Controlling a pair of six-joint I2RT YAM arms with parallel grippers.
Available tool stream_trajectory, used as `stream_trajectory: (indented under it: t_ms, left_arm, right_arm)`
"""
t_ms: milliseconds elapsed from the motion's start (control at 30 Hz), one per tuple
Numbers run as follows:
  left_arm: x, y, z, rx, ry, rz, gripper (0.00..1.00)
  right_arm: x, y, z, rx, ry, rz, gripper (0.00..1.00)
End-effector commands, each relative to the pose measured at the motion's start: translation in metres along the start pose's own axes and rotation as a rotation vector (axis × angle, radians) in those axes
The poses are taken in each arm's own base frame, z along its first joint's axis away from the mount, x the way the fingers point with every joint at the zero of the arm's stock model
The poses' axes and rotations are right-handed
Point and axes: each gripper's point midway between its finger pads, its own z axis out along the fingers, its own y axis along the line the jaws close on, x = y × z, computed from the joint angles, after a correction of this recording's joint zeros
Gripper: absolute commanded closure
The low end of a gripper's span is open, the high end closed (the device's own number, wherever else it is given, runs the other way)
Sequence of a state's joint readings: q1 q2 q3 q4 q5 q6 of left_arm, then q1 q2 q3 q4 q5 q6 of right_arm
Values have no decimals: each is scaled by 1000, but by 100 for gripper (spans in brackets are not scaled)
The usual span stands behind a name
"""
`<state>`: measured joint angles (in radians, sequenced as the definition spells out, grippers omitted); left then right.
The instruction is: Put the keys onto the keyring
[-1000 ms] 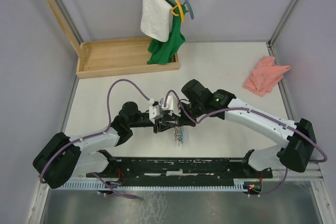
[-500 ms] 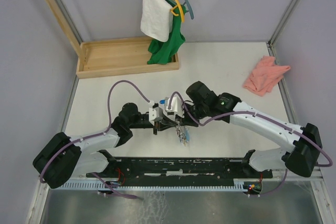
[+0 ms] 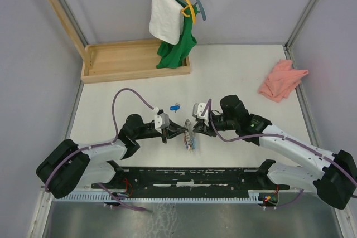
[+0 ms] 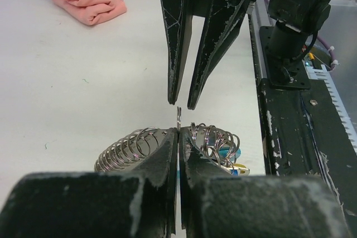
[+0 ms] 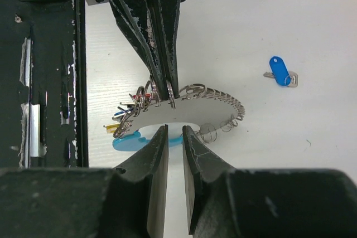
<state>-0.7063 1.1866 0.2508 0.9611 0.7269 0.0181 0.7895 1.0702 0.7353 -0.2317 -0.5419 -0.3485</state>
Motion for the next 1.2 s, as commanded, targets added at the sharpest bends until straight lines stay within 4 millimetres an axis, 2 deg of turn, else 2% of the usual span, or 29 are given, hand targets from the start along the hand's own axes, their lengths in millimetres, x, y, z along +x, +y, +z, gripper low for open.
stream_trajectory:
  t_ms: [0, 467, 533, 700, 800, 900, 1033, 1167]
  left_arm:
    - [-24, 6, 2, -27, -98, 34, 97]
    - [-31, 1, 3, 0, -140, 31, 97]
    - [-32, 0, 3, 3, -141, 30, 97]
    - [-26, 0, 4, 7, -117, 26, 96]
    - [-15, 4, 6, 7, -49, 23, 79]
    - [-15, 4, 5, 8, -36, 29, 69]
    - [-14, 2, 7, 31, -22, 29, 63]
    - [-14, 0, 8, 49, -22, 27, 61]
  right_arm:
    - [-28, -4, 3, 5, -133, -63, 76]
    - [-30, -3, 16, -38, -166, -58, 80]
    - [-30, -3, 18, -46, -165, -56, 83]
    - [-30, -5, 18, -47, -143, -46, 99]
    - [-27, -5, 15, -63, -67, -19, 99]
    - [-22, -4, 15, -79, 26, 22, 99]
    - [-15, 2, 15, -107, 157, 25, 99]
    - [-14, 5, 12, -122, 279, 11, 99]
